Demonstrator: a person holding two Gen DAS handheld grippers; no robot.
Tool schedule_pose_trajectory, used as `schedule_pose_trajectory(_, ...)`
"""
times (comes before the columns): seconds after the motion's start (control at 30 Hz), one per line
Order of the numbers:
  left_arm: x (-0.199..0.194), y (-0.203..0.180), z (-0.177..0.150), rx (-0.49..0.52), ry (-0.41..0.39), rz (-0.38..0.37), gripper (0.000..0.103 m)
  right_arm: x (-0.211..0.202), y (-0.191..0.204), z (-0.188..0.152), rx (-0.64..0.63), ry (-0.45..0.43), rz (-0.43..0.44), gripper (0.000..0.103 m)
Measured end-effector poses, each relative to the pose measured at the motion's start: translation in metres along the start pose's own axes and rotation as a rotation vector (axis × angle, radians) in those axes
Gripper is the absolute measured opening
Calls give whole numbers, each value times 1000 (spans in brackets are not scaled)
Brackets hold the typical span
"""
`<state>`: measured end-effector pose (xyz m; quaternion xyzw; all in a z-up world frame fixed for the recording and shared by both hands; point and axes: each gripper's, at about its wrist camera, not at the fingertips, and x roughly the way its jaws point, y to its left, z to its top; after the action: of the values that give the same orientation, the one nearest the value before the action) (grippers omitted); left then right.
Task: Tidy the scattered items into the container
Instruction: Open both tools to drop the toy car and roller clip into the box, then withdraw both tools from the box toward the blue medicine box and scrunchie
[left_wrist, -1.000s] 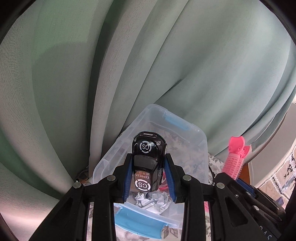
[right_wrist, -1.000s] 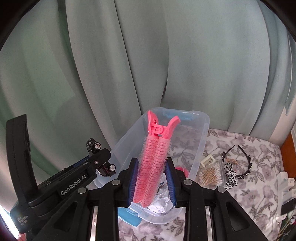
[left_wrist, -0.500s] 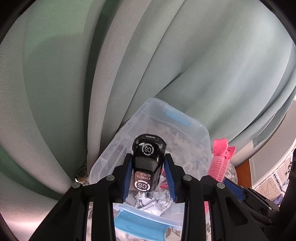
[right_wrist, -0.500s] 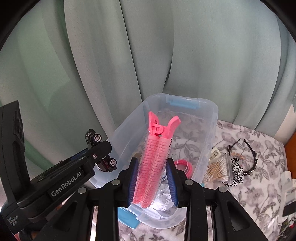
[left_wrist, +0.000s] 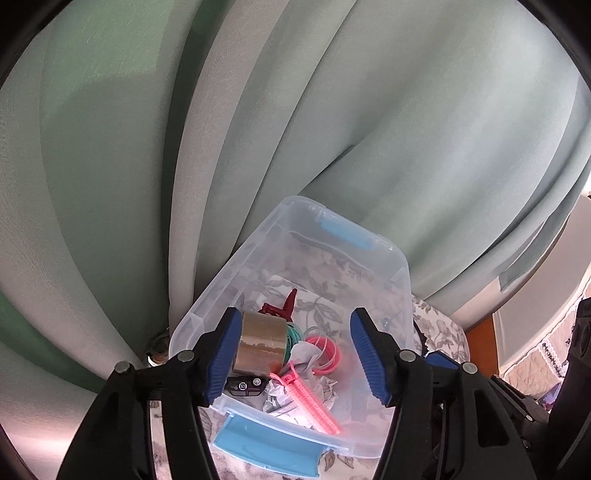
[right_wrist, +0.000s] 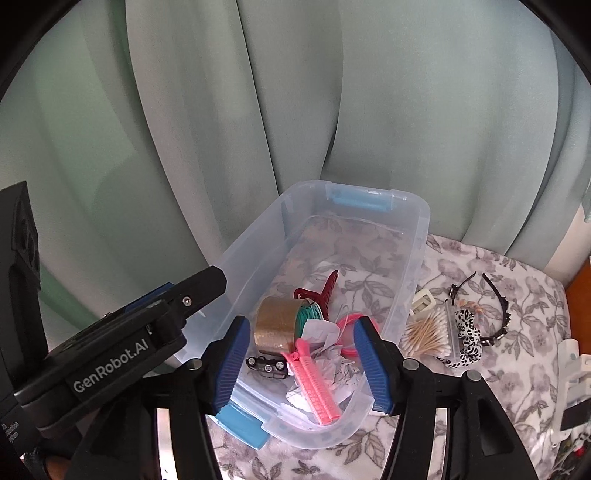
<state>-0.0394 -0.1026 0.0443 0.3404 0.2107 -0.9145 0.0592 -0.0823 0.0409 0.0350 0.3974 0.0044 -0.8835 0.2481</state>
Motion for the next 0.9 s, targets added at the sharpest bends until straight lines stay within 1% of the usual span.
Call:
schedule_pose_trajectory(0.23,3,-10,1,23,-8,-1,64,-10,-4,-2,8,-21,-1,63)
schedule_pose_trajectory(0.37,-3,-16,0,38,-18,2,68,-20,-8,-4,16,-39,2,63)
schedule_pose_trajectory(0.57,-12,-30,-4,72,-30,-2,69,-34,-16,-7,35,-66,5,65)
schedule_pose_trajectory(0.77,-20,-48,-8,115,-39,-13,72,-51,-29,-16,68,-100,-5,71)
schedule_pose_trajectory(0.83,-21,-56,-10,133,-40,-19,72,-57,-35,-20,83,-111,-12,75)
schedule_pose_trajectory(0.9,-22,-66,-12,156,-40,-26,73,-64,-44,-22,98,-120,-16,77)
